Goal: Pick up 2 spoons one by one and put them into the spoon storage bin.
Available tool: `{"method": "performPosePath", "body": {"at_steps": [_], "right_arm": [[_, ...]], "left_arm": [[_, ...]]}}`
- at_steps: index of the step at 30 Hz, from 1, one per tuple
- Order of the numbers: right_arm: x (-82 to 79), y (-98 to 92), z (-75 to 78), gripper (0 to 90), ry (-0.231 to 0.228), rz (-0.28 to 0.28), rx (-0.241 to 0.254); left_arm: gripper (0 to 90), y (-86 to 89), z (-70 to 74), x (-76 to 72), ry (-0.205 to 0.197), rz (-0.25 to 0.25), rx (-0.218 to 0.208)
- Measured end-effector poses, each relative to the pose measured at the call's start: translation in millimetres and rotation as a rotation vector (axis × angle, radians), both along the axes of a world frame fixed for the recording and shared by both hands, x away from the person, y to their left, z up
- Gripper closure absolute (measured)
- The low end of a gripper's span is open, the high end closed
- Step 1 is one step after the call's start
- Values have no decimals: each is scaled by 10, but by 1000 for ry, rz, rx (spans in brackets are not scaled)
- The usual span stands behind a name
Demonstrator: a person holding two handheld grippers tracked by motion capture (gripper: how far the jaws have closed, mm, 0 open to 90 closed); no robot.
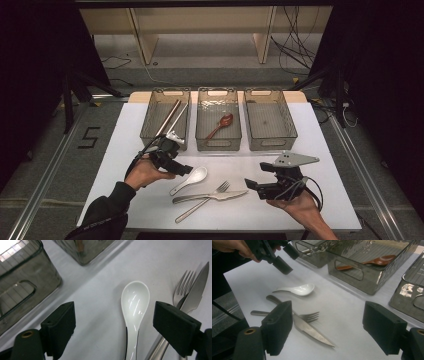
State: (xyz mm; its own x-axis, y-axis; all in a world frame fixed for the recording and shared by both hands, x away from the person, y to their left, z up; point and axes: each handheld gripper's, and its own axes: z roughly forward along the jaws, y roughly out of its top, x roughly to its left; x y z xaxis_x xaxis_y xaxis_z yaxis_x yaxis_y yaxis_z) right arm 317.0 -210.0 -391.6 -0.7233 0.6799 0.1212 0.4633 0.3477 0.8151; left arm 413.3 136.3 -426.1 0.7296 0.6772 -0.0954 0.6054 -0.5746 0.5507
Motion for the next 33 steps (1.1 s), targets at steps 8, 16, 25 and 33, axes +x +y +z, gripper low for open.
{"method": "performPosePath", "body": {"at_steps": [8, 16, 25, 33], "right_arm": [[-1, 10, -2, 251, 2, 1, -1], [-3, 9, 2, 251, -1, 3, 0], [-6, 13, 4, 251, 0, 3, -2], [-8, 15, 8, 252, -1, 7, -4]], "left_arm": [[184, -85, -150, -108, 54, -49, 96], [210, -124, -277, -166, 109, -80, 160], [374, -142, -341, -197, 146, -95, 180], [483, -179, -382, -208, 150, -111, 207]]}}
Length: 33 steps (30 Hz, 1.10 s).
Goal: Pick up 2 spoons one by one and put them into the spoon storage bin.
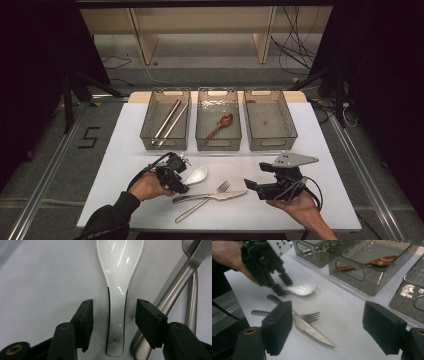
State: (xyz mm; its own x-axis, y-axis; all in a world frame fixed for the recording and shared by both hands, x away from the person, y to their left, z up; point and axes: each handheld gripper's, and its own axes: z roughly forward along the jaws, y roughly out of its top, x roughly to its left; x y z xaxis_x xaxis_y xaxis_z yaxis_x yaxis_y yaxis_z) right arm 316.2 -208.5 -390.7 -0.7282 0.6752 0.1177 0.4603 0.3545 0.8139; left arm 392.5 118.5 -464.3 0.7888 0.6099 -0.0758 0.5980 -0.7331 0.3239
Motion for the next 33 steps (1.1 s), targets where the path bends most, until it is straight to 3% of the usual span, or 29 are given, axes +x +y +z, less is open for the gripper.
{"method": "performPosePath", "body": {"at_steps": [7, 12, 15, 26, 29, 33], "right_arm": [[-2, 12, 4, 254, -1, 4, -2], [0, 11, 3, 255, -2, 2, -2], [-2, 13, 2, 256, -2, 3, -6], [-1, 13, 3, 257, -3, 0, -5], [-1, 12, 2, 257, -3, 0, -5], [0, 11, 1, 257, -4, -1, -5]], "left_arm": [[592, -13, -2, -9, -42, -18, 35], [668, -39, 2, -32, -46, -49, 39], [732, -47, 1, -39, -44, -55, 30], [753, 12, -1, -19, -33, -67, -21], [754, 7, 17, -20, -51, -70, -23], [755, 27, 61, -9, -67, -58, -60]]}}
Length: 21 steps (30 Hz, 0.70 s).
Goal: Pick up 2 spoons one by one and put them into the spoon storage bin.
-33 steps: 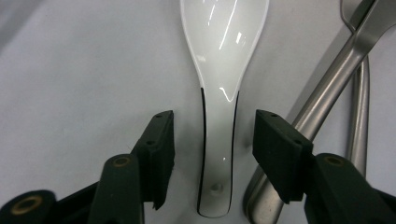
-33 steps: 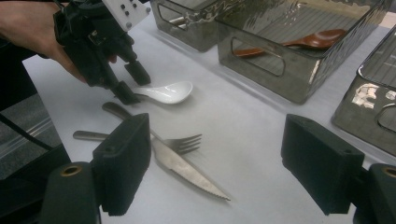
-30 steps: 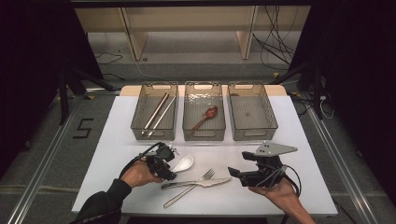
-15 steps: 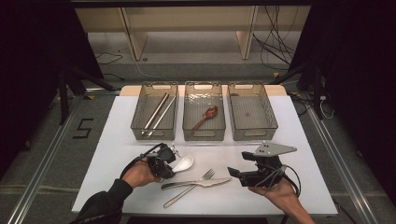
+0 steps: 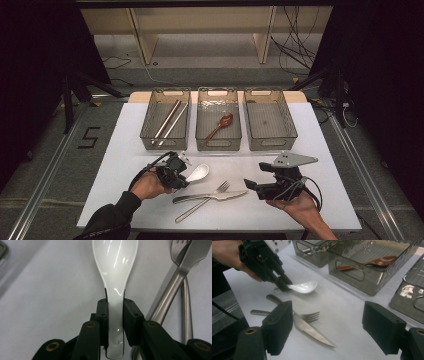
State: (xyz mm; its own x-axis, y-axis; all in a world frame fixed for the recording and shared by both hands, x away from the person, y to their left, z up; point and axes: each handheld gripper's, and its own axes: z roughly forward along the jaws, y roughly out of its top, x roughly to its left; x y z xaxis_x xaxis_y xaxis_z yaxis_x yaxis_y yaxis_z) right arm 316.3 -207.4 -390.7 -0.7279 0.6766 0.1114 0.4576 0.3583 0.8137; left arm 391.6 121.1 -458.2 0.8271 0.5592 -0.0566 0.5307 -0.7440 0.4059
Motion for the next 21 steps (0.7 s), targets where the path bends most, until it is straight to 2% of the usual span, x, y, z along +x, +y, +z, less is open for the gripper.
{"method": "performPosePath", "body": {"at_steps": [6, 16, 21], "right_arm": [[5, -3, -2, 257, 3, -4, 1], [4, -21, 1, 257, -3, -12, 8], [0, -39, 22, 257, -20, -25, 31]], "left_arm": [[755, 30, 89, 14, -18, 16, -44], [755, 51, 256, 69, -38, 78, -185], [755, 46, 356, 124, -53, 97, -247]]}}
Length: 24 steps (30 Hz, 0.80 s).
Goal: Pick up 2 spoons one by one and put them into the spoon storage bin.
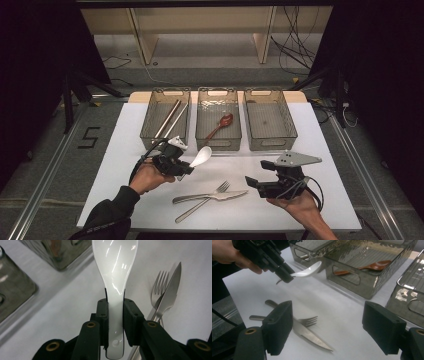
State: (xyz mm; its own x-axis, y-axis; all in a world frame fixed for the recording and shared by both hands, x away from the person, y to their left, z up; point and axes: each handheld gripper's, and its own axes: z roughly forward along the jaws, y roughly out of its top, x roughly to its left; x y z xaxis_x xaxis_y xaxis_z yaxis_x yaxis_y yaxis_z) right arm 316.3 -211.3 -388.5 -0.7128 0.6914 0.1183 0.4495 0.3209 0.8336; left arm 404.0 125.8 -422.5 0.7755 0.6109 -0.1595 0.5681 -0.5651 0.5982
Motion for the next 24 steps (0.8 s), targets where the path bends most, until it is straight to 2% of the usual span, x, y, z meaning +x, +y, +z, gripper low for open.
{"method": "performPosePath", "body": {"at_steps": [5, 6, 10, 20, 24], "right_arm": [[-1, -3, 3, 256, -8, -5, 7], [-1, -5, 2, 256, -9, -5, 6], [1, -14, 3, 256, -8, -6, 13], [6, -15, -4, 256, -3, -5, 16], [10, -15, -5, 256, -4, -4, 16]], "left_arm": [[754, -36, 111, 105, -12, 17, -50], [754, -43, 139, 140, -15, 15, -48], [754, -102, 235, 289, -19, 46, -94], [754, -237, 362, 624, -40, 101, -129], [754, -290, 391, 745, -46, 119, -121]]}}
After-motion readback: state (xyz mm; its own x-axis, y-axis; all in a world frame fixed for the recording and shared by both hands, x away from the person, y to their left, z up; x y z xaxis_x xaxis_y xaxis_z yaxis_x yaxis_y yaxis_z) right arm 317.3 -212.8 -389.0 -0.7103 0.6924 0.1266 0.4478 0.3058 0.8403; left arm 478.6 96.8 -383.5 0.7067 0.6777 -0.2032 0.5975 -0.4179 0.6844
